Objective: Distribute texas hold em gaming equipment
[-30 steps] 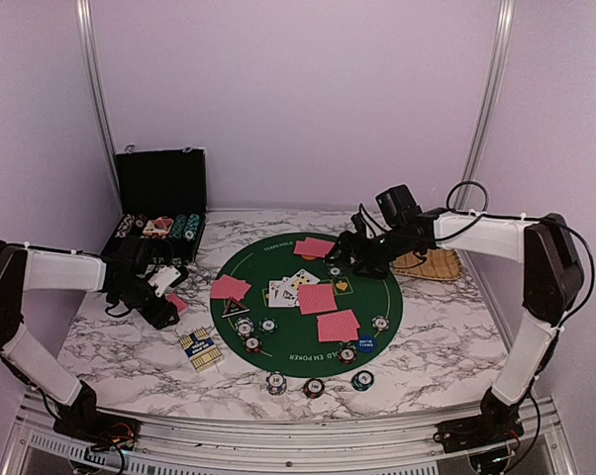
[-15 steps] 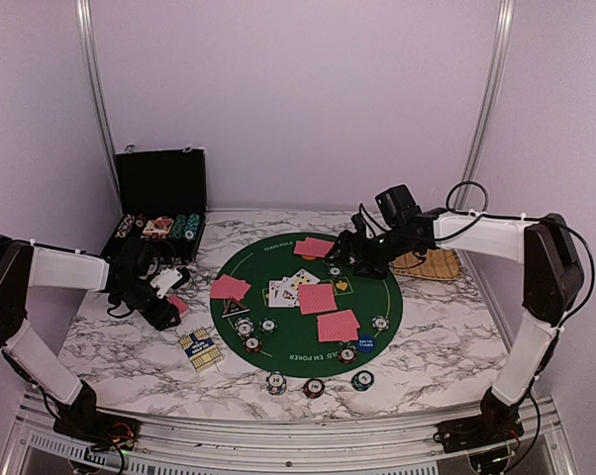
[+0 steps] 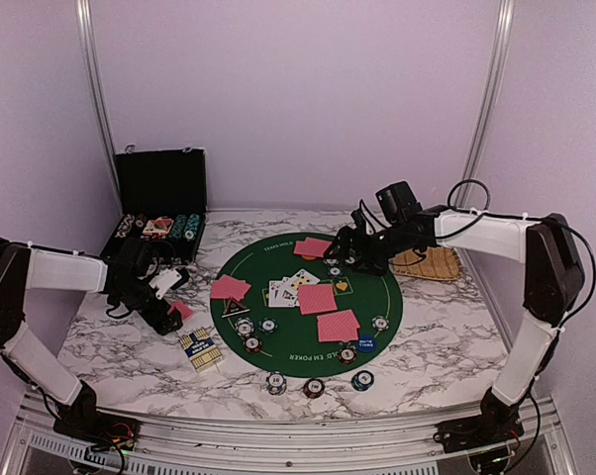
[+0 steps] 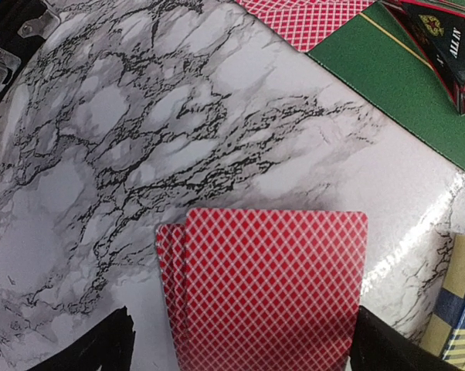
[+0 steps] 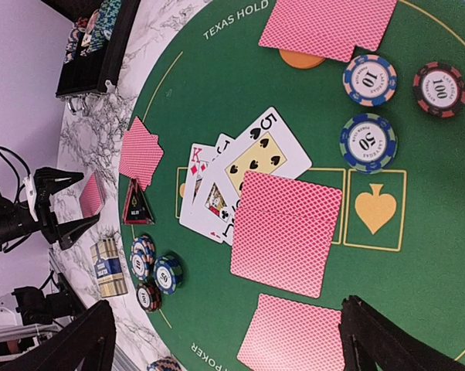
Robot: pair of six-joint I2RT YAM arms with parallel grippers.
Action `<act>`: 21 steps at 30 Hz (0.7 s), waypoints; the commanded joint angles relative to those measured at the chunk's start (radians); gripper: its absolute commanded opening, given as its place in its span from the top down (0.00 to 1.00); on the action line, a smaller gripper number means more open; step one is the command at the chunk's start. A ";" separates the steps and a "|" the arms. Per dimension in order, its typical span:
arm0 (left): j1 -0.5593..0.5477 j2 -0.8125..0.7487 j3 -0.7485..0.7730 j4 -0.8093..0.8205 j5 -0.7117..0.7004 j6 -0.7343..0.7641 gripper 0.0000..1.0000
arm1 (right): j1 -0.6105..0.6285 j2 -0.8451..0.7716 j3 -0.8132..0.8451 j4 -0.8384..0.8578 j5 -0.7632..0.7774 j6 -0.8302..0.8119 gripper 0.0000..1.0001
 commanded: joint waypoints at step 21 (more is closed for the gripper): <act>0.016 -0.204 0.092 0.001 -0.063 -0.134 0.01 | -0.025 -0.172 -0.067 0.065 0.225 -0.059 0.01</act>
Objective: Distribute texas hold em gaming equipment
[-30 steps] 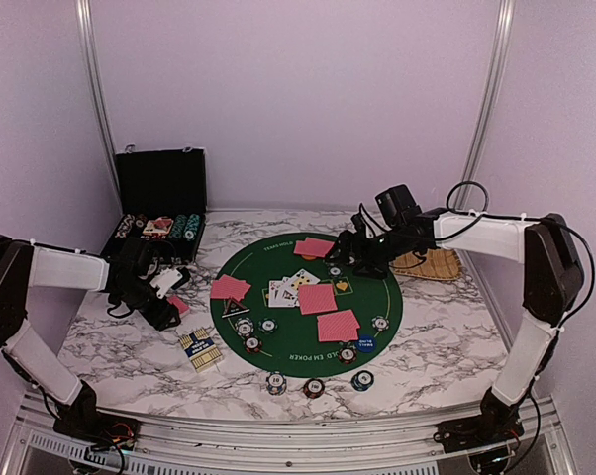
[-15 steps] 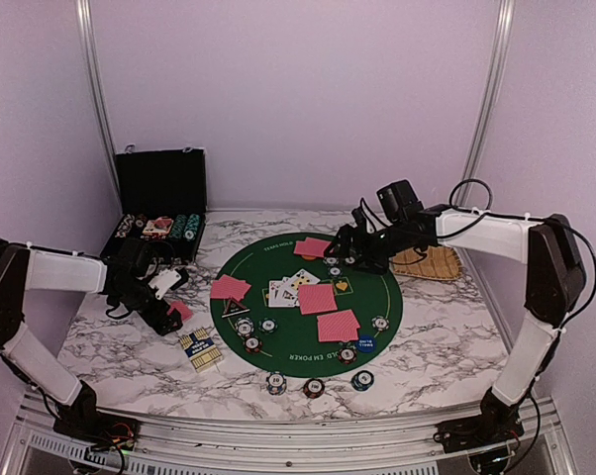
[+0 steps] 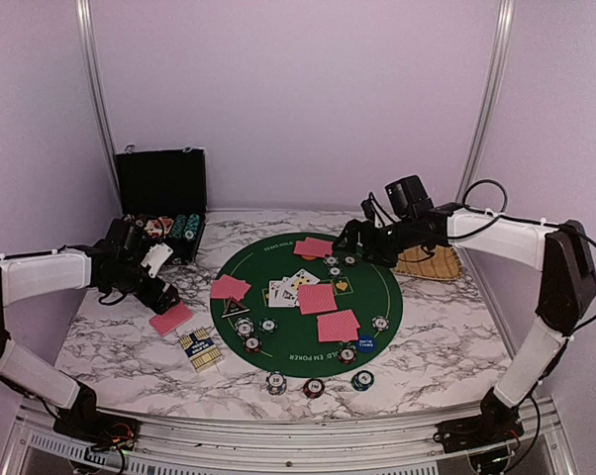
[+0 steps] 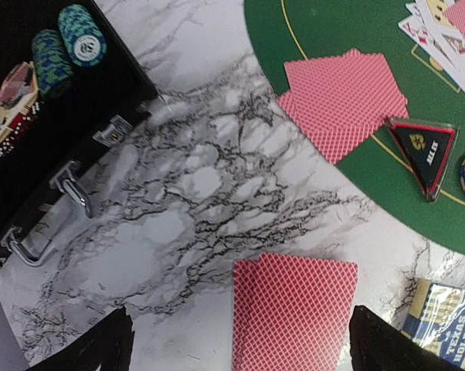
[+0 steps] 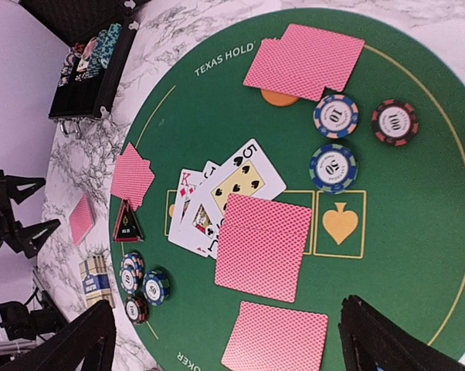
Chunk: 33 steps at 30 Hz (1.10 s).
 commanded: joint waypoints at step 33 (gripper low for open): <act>0.260 0.094 -0.267 0.934 0.064 -0.334 0.01 | -0.209 -0.638 -1.029 1.042 1.241 -0.385 0.01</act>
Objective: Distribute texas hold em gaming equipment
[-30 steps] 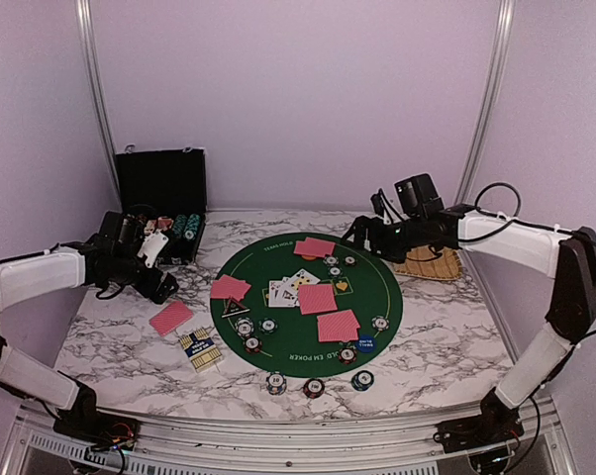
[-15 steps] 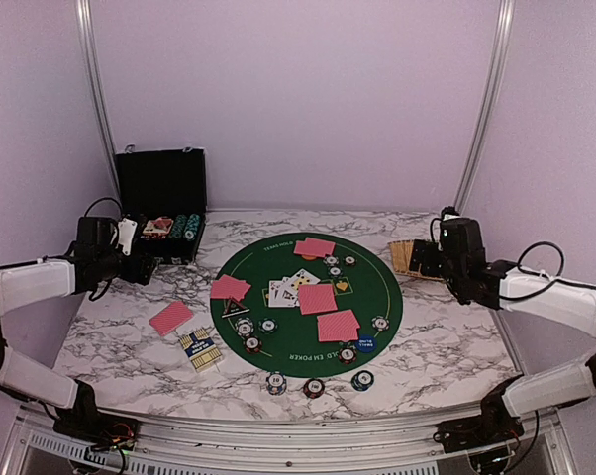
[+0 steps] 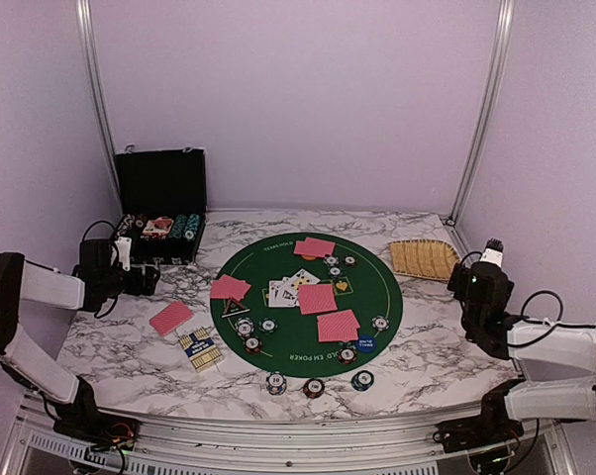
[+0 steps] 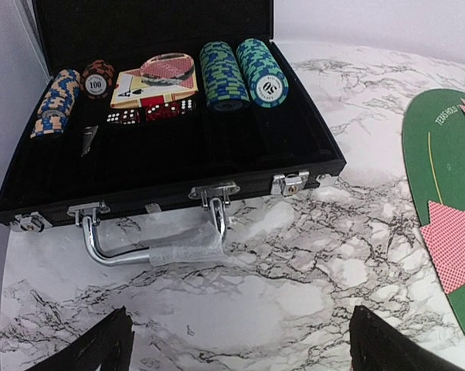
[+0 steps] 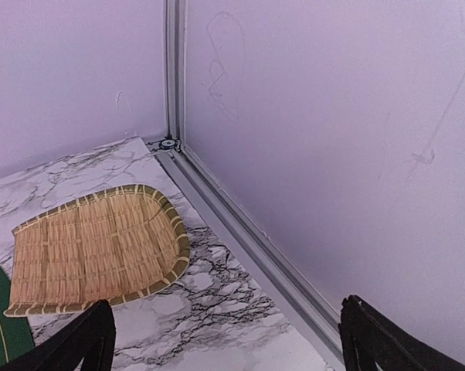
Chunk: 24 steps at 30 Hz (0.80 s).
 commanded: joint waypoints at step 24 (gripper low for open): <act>0.001 0.064 -0.279 0.813 -0.202 -0.117 0.01 | -0.170 0.396 -0.207 1.055 -0.349 -0.256 0.01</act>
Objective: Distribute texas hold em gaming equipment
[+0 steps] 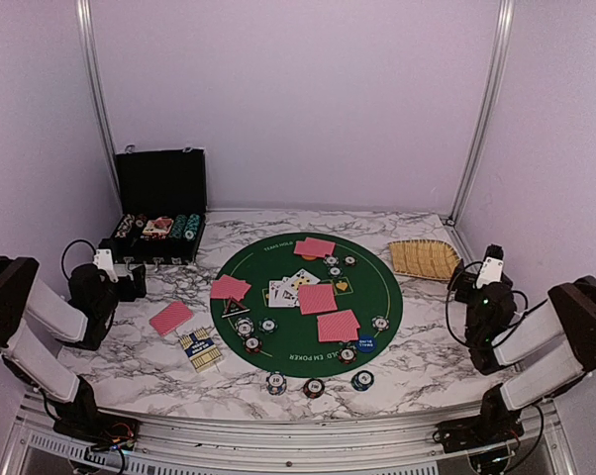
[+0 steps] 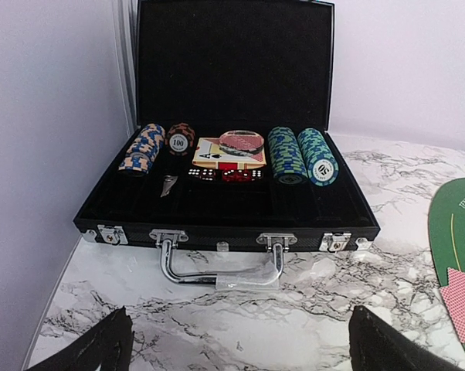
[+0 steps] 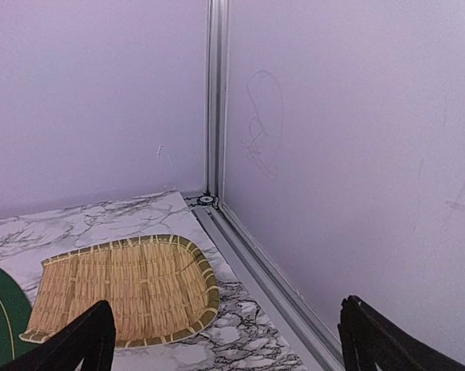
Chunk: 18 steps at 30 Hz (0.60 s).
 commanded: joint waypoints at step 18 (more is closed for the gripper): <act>0.001 0.015 0.025 0.082 -0.027 -0.008 0.01 | -0.110 0.213 0.114 0.088 -0.212 -0.016 0.01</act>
